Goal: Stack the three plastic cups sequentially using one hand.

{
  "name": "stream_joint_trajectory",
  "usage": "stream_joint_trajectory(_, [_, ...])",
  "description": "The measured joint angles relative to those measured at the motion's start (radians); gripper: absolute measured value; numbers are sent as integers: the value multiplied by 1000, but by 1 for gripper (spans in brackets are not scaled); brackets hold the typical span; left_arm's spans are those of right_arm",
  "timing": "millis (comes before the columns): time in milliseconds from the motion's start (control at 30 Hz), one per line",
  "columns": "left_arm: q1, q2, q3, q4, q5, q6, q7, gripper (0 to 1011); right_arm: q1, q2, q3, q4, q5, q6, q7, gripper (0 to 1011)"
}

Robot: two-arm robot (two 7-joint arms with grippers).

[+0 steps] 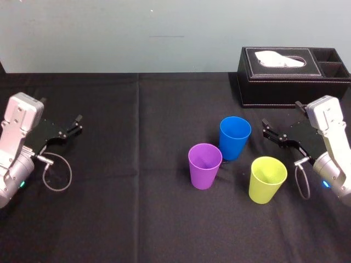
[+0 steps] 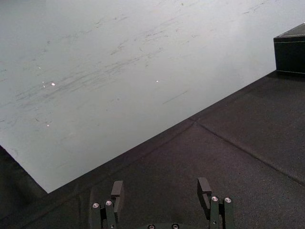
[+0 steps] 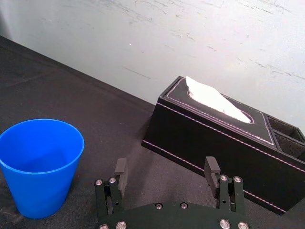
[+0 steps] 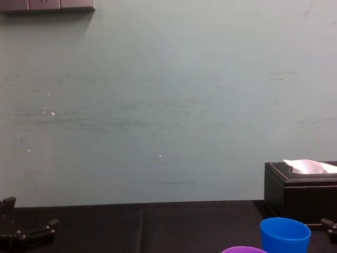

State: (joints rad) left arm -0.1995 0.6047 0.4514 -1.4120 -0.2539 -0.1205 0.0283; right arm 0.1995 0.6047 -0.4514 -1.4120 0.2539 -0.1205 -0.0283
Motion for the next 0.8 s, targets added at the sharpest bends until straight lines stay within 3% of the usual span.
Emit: stream_joint_trajectory(800, [0,0,0,0,0,0,0,1011,0,0,0,0,0,0,0,1003])
